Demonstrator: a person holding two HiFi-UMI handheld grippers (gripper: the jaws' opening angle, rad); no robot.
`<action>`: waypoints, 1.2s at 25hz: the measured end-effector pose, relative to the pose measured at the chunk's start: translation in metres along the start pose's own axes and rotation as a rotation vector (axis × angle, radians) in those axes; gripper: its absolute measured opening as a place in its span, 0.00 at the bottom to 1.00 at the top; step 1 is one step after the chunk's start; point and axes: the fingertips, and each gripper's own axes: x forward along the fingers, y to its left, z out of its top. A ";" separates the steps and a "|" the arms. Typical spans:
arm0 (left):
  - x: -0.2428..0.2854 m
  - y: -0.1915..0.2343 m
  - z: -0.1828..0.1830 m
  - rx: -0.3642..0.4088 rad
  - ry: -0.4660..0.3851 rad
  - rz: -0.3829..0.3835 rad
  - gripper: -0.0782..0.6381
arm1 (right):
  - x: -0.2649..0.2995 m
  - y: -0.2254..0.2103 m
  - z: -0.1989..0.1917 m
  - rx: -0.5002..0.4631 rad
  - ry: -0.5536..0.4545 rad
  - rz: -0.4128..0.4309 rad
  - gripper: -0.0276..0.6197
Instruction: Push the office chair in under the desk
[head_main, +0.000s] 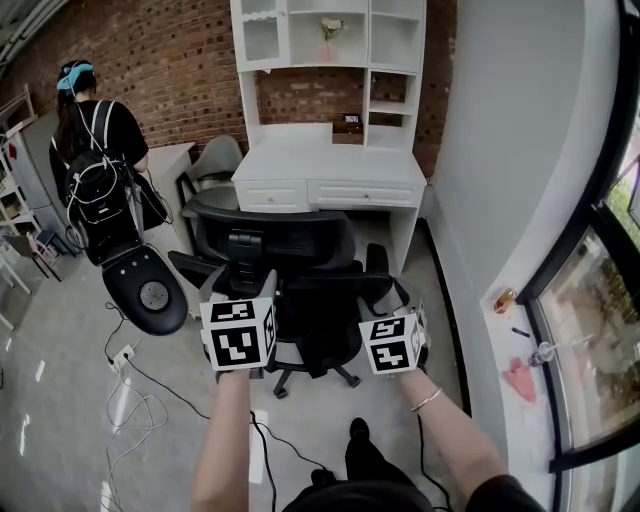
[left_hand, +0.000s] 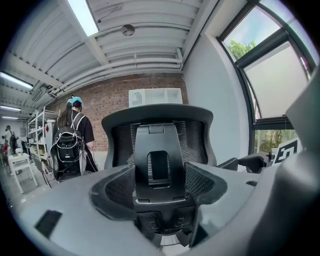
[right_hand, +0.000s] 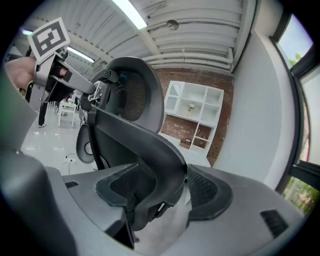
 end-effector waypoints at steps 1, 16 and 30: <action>0.001 -0.001 0.001 0.004 -0.003 -0.001 0.52 | 0.002 -0.002 0.000 -0.016 -0.001 -0.011 0.47; 0.022 -0.011 0.008 -0.006 0.004 -0.034 0.53 | 0.020 -0.021 0.001 -0.011 0.008 -0.083 0.47; 0.068 -0.026 0.019 -0.013 0.008 -0.009 0.53 | 0.048 -0.053 -0.003 -0.020 -0.001 -0.105 0.47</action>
